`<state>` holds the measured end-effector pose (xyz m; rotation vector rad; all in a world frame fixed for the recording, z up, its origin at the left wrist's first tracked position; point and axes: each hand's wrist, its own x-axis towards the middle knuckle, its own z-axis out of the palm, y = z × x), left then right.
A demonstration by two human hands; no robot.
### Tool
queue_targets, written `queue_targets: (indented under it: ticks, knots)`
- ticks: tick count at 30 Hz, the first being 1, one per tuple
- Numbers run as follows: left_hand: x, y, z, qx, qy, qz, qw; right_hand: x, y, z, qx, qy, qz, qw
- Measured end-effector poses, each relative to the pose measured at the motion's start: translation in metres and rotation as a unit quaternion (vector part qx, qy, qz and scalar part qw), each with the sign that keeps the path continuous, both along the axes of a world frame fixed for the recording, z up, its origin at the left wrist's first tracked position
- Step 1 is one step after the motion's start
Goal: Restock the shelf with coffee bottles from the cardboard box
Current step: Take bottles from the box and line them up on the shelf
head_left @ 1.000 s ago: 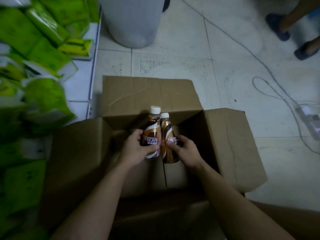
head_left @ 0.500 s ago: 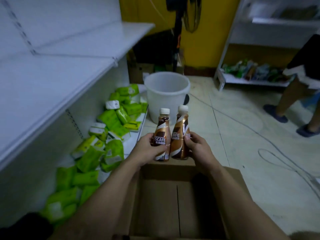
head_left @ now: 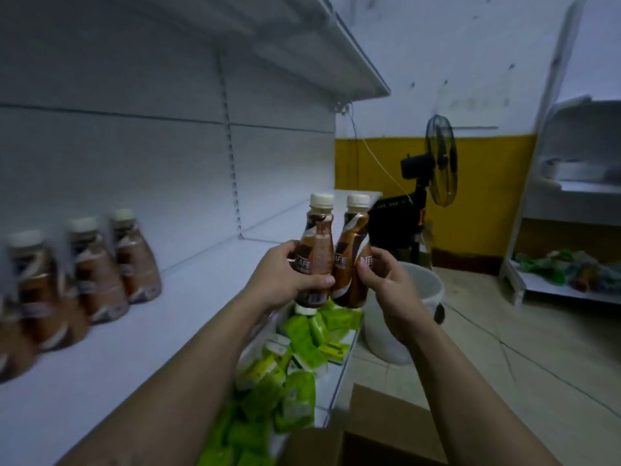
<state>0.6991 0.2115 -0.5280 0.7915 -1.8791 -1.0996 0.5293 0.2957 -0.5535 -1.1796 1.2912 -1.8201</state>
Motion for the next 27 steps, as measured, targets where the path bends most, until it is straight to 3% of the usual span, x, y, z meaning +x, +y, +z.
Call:
queue_targets:
  ticks: [7, 11, 16, 21, 24, 26, 27]
  knots:
    - [0.079, -0.03, 0.025, -0.079, -0.072, 0.111, 0.988, 0.067, -0.068, 0.014, 0.008, 0.06, 0.065, 0.996]
    - [0.108, -0.048, 0.013, -0.062, -0.099, 0.189, 0.975, 0.103, -0.102, 0.009, 0.027, 0.118, 0.065, 0.99]
    - [0.122, -0.073, -0.013, -0.024, -0.051, 0.268, 0.962, 0.132, -0.133, -0.006, 0.022, 0.209, 0.046, 0.977]
    - [0.126, -0.097, 0.008, -0.05, -0.173, 0.316, 0.932, 0.147, -0.155, -0.008, 0.026, 0.256, 0.019, 0.966]
    - [0.134, -0.112, 0.039, -0.057, -0.119, 0.311, 0.941, 0.15, -0.169, -0.009, 0.025, 0.294, 0.01, 0.955]
    - [0.137, -0.115, 0.059, -0.145, -0.209, 0.326, 0.91, 0.152, -0.178, -0.01, 0.033, 0.307, 0.009, 0.951]
    - [0.137, -0.116, 0.065, -0.201, -0.286, 0.341, 0.873, 0.154, -0.183, -0.01, 0.038, 0.311, 0.007, 0.95]
